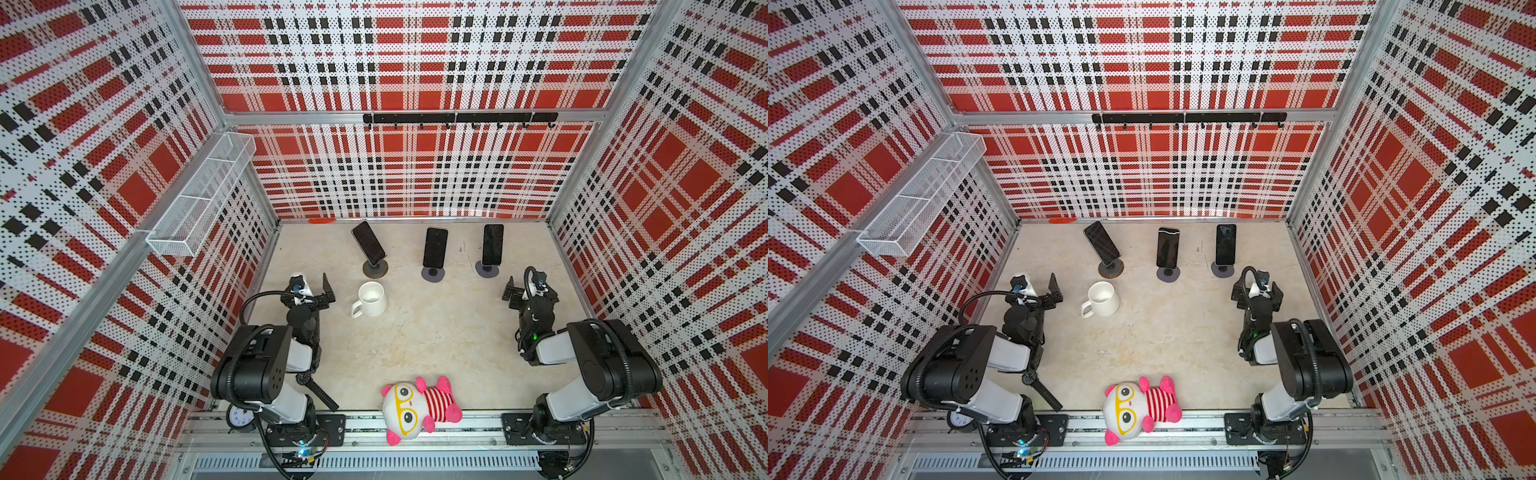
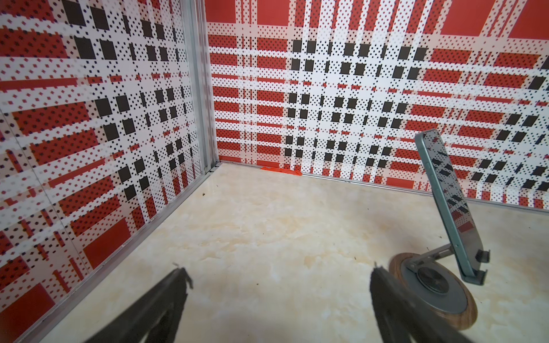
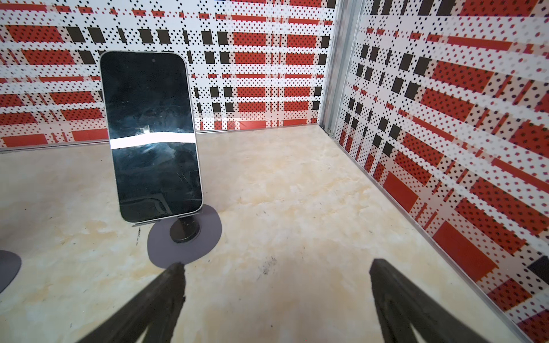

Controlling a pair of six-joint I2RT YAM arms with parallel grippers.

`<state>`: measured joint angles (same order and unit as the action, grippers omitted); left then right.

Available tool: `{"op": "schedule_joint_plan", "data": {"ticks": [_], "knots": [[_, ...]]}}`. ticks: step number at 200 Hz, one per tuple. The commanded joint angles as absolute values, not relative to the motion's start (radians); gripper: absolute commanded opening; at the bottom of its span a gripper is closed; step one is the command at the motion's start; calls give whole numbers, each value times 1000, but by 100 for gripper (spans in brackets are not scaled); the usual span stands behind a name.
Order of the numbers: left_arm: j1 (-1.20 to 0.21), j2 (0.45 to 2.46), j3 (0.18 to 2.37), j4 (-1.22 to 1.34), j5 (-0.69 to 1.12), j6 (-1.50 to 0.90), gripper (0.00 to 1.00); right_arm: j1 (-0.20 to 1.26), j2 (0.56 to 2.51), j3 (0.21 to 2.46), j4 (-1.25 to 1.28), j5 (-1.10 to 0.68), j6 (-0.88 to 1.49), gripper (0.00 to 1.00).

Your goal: Remove the phone from the phone stand

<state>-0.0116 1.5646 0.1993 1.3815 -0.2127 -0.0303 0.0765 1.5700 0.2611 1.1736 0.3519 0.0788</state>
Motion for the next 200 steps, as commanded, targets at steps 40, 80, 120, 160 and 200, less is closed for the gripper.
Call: {"op": "schedule_joint_plan", "data": {"ticks": [40,80,120,160,200], "knots": [[-37,1405,182,1319,-228,3,98,100,1485,178,1316,420,66,100],[-98,1126,261,983,-253,-64,98,111,1145,399,604,517,218,100],[-105,993,426,683,-209,-310,98,112,1084,565,307,554,256,100],[-5,990,419,710,24,-561,98,110,998,563,199,473,366,100],[16,979,419,658,36,-605,98,109,967,520,234,385,387,100]]}}
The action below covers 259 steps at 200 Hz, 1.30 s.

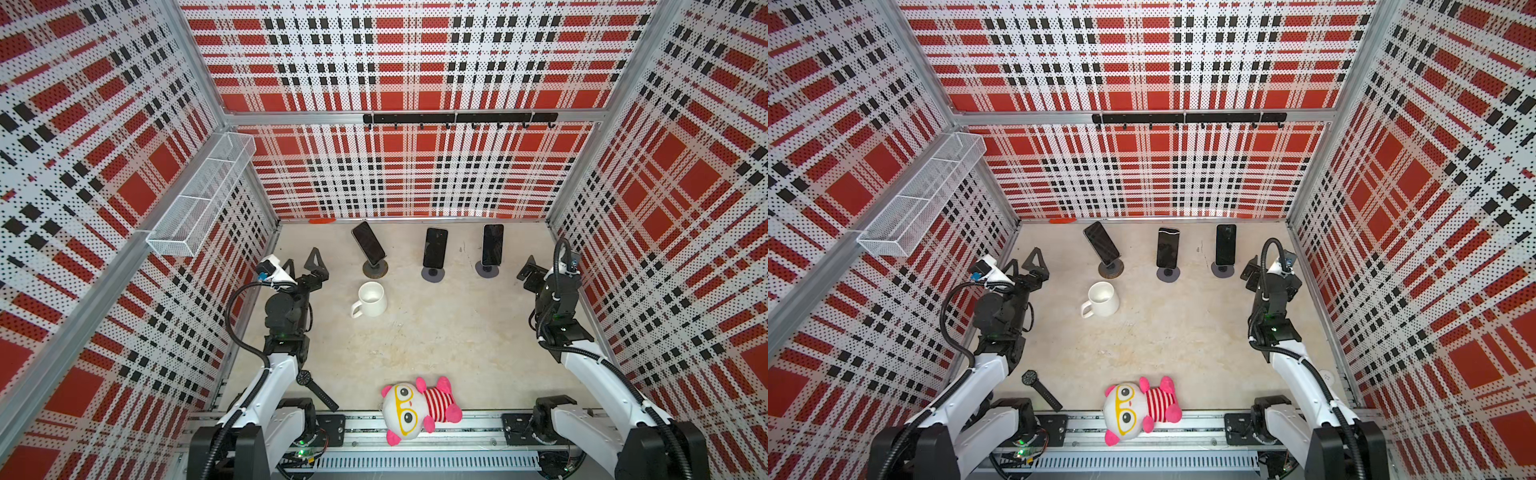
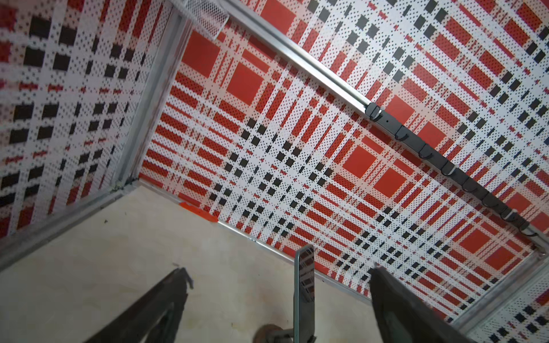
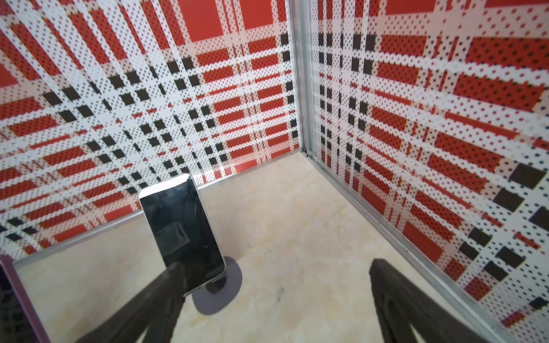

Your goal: Remove the phone from the phone stand

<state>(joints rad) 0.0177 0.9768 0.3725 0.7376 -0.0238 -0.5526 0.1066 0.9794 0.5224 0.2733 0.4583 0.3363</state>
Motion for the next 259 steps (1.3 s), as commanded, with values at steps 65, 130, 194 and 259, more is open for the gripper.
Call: {"op": "schedule_joint_plan", "data": {"ticks": [65,130,194,259], "knots": [[-385,1113,532,541,-204,-405,98,109,1056,583,63,244,446,100],[-585,1253,664,378,-500,-251,98,394,1385,857,-125,196,516,100],[-522,1257,631,376,-358,-260,98,538,1680,1279,-310,272,583,100],[-547,1247,495,463,-398,-202,98,548,1885,1647,-509,426,629,100]]}}
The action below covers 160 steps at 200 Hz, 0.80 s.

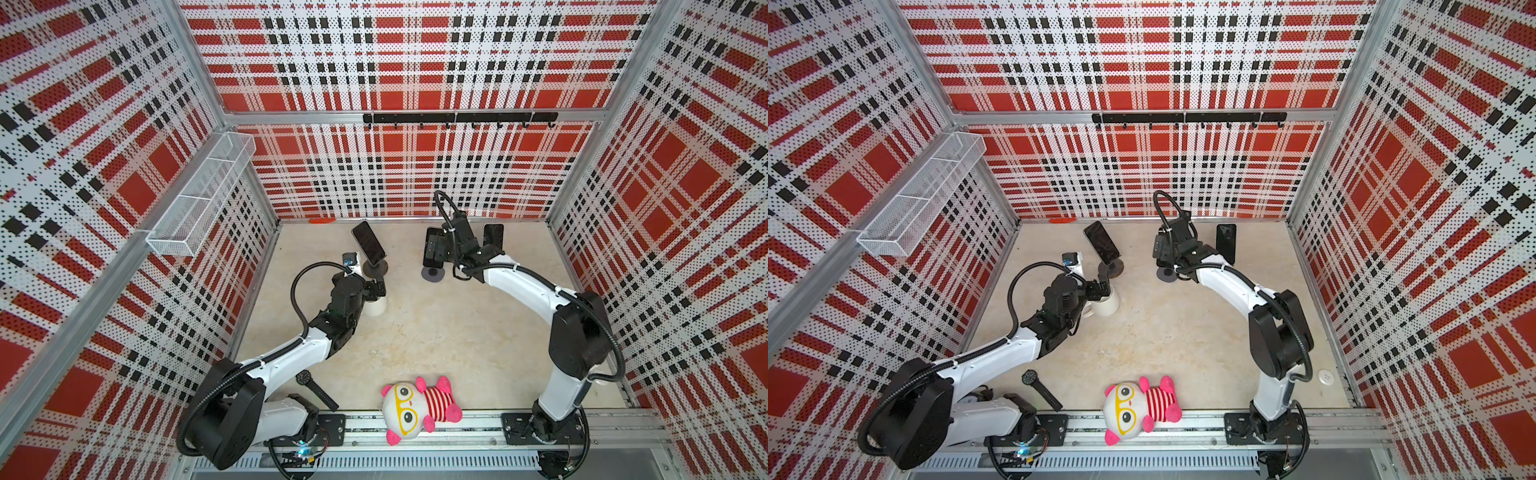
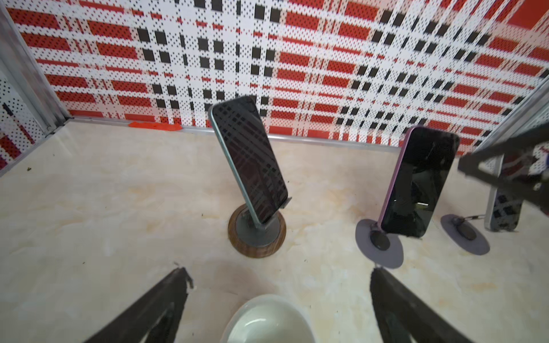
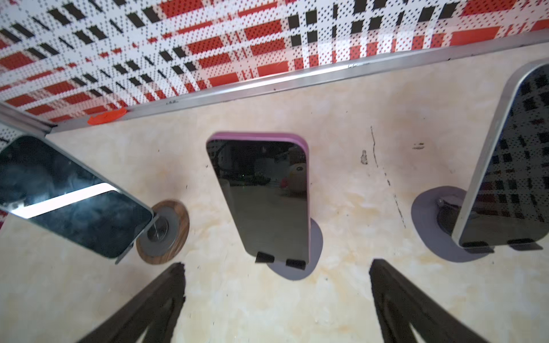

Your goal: Remove the phone from the phone stand

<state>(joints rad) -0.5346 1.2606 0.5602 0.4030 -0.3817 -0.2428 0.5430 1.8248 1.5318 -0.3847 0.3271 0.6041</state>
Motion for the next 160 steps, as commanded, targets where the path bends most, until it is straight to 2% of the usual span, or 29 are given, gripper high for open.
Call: {"op": "schedule_joint_plan", "data": {"ticks": [1,48,98,160], "knots": [[-547,1246,493,466,-397,-201,98,548,1889,1652,-511,426,627,100],[-542,1212,429,531,-431,-162,98,548,2015,1883,-605,439,596,100],[-549,1176,388,565,-485,-157,98,549,2126,2022,-632,555,561,100],[-549,1178,365,613,-496,-175,98,557,2256,2186,-730,617,604,100]]}}
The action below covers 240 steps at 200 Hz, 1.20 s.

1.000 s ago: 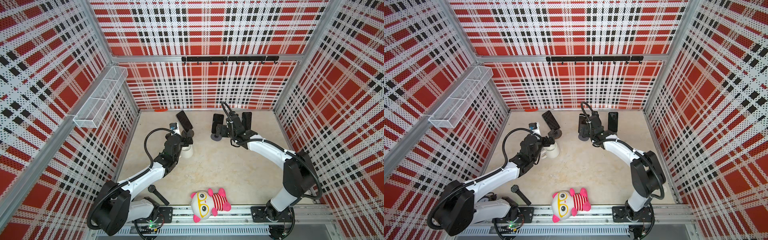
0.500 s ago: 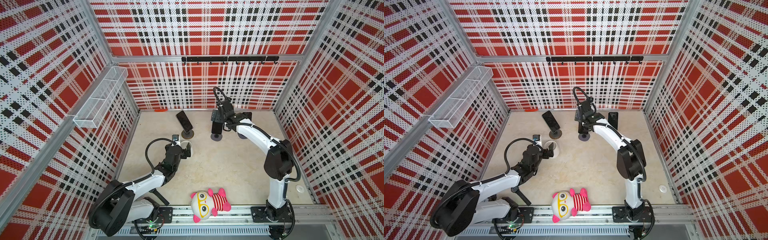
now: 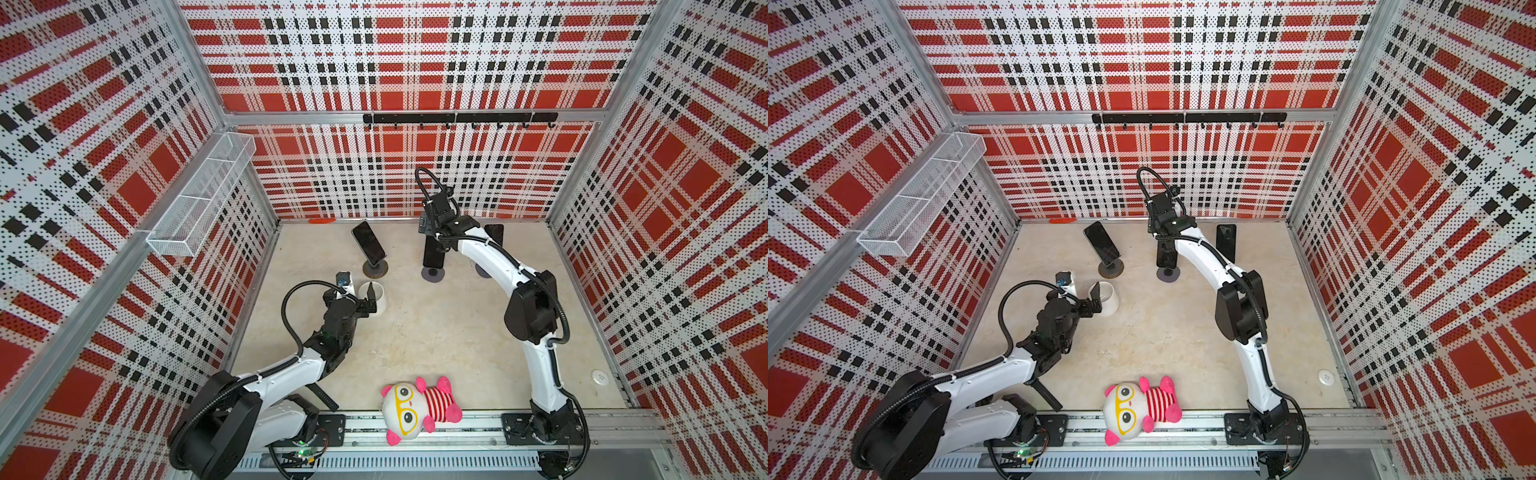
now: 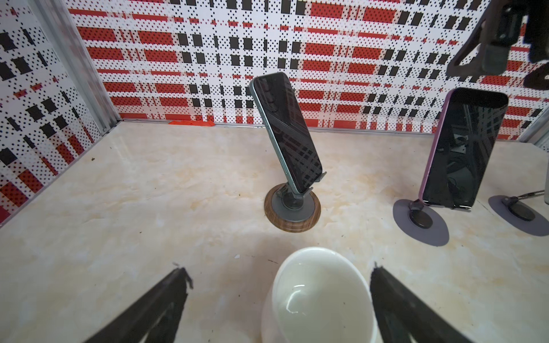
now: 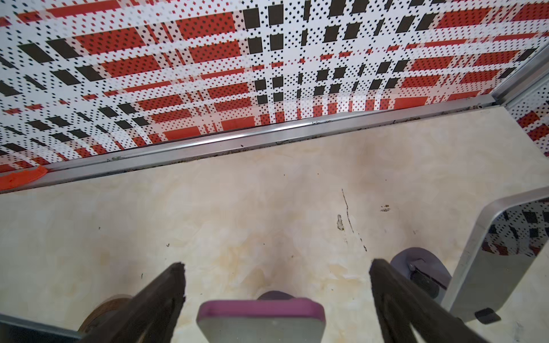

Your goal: Remove the phone from the phone stand

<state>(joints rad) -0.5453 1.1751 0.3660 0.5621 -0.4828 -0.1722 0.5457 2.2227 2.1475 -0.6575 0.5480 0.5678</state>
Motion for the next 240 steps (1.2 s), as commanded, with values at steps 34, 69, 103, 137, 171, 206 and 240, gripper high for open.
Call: {"op": "schedule_joint_plan", "data": {"ticks": [34,69,103,137,171,206,240], "knots": [[-551,1201,373,616,-471,-196,98,559,2289,2211,-743,656,626,100],[-561,1212,373,624,-456,-204,98,559,2333,2239,-734,622,645,99],[-564,1201,371,624,-450,-199,98,563,2365,2255,-692,580,622,98],[-565,1206,374,624,-443,-198,98,563,2373,2248,-702,583,645,95],[-566,1210,377,623,-444,-198,98,569,2351,2207,-699,583,660,93],[-568,1223,383,623,-438,-195,98,568,2323,2161,-674,569,676,91],[-576,1219,384,622,-439,-192,98,568,2313,2126,-652,553,682,89]]}}
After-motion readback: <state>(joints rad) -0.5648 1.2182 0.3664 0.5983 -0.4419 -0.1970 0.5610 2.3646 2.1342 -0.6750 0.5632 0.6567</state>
